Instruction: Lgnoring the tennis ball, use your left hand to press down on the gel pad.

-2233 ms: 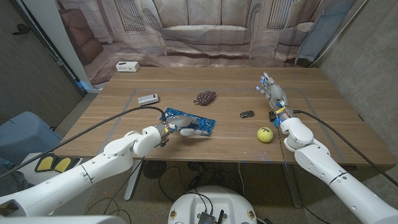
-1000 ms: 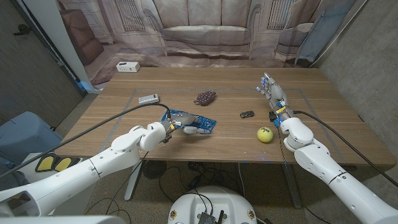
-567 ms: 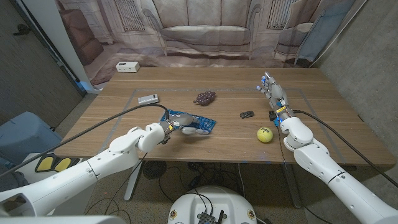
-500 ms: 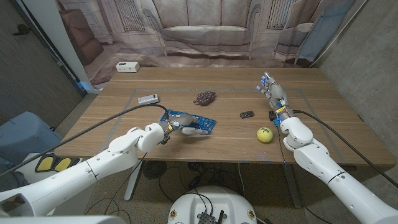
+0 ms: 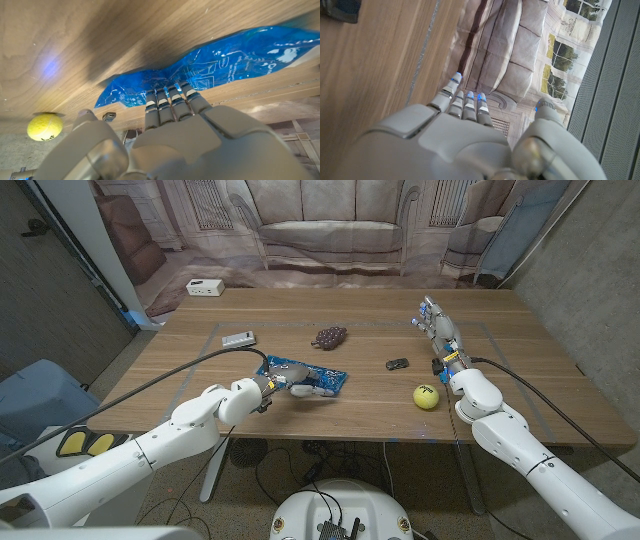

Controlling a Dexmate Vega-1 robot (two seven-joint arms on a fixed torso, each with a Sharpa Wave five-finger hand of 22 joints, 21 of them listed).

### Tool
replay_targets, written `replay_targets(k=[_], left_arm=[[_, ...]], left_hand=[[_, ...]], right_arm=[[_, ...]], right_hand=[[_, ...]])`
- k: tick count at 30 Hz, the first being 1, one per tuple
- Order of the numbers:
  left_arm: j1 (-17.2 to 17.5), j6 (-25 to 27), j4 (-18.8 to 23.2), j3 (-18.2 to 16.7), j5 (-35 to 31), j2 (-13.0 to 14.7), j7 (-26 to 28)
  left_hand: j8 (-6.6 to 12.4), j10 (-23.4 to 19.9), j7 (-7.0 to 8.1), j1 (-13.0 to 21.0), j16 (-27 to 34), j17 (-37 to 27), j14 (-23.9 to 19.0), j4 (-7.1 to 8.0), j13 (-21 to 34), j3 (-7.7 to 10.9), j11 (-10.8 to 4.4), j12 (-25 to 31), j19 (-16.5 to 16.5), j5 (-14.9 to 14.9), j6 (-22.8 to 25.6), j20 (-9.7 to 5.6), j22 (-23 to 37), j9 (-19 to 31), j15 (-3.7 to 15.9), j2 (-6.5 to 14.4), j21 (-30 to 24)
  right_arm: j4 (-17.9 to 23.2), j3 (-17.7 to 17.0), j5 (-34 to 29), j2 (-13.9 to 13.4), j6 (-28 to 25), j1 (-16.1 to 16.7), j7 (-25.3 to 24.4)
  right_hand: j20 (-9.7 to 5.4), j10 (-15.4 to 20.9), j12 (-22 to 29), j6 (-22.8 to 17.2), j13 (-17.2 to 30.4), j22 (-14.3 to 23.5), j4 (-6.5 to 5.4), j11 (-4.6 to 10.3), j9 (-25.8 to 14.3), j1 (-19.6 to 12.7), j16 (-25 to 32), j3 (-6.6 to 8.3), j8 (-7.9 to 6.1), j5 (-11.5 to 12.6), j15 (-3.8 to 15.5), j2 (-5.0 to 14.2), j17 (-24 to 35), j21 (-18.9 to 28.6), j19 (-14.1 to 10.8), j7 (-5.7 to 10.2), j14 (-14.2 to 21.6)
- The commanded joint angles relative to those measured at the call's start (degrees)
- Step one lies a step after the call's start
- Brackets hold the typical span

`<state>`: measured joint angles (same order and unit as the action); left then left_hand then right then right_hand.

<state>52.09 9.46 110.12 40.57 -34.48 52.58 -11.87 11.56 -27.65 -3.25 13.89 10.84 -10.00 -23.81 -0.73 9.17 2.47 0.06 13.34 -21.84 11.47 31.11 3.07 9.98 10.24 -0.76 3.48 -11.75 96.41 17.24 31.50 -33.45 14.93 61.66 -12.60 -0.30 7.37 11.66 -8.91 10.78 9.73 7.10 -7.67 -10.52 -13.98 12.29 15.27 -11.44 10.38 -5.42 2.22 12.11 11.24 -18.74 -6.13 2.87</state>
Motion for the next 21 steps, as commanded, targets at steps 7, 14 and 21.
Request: replay_targets(k=[7,14,21], left_arm=[[0.97,-1.11,0.69,-1.34,0.91,-0.61,4.79],[1.77,-1.27,1.18,-1.88,0.63,-0.44,6.70],[2.59,-2.45,0.76,-2.56,0.80,-0.84,10.07]], left_hand=[[-0.02,-1.51,-1.00,0.99,0.41,-0.34,-1.41,-0.35,2.39,0.41,0.49,0.02,-2.35,0.17,1.19,1.06,0.39,0.34,-0.60,0.36,-0.62],[-0.13,-1.32,-0.98,1.21,0.19,-0.35,-0.98,-0.46,2.40,0.53,0.52,-0.16,-1.91,0.15,1.03,1.12,0.42,0.35,-0.54,0.55,-0.38],[-0.29,-1.11,-0.84,1.53,-0.01,-0.35,-0.53,-0.63,2.42,0.72,0.49,-0.38,-2.05,0.11,0.71,1.11,0.45,0.35,-0.51,0.81,-0.37]], right_arm=[[0.25,-0.20,0.11,0.03,0.15,0.03,0.11],[-0.13,0.00,0.09,0.04,0.03,-0.30,0.41],[-0.66,0.06,0.26,0.00,0.14,-0.47,0.84]], right_hand=[[0.35,0.76,-0.14,-0.50,0.25,0.12,0.20,0.06,-0.25,-0.02,-0.02,-0.01,0.13,-0.03,0.07,0.32,0.24,-0.08,-0.16,-0.29,0.37],[0.37,0.76,-0.15,-0.50,0.26,0.12,0.23,0.08,-0.25,-0.04,-0.04,-0.03,0.14,-0.04,0.09,0.34,0.24,-0.09,-0.14,-0.26,0.36],[0.39,0.77,-0.16,-0.47,0.26,0.12,0.25,0.07,-0.25,-0.07,-0.04,-0.05,0.17,-0.04,0.05,0.36,0.24,-0.09,-0.14,-0.25,0.39]])
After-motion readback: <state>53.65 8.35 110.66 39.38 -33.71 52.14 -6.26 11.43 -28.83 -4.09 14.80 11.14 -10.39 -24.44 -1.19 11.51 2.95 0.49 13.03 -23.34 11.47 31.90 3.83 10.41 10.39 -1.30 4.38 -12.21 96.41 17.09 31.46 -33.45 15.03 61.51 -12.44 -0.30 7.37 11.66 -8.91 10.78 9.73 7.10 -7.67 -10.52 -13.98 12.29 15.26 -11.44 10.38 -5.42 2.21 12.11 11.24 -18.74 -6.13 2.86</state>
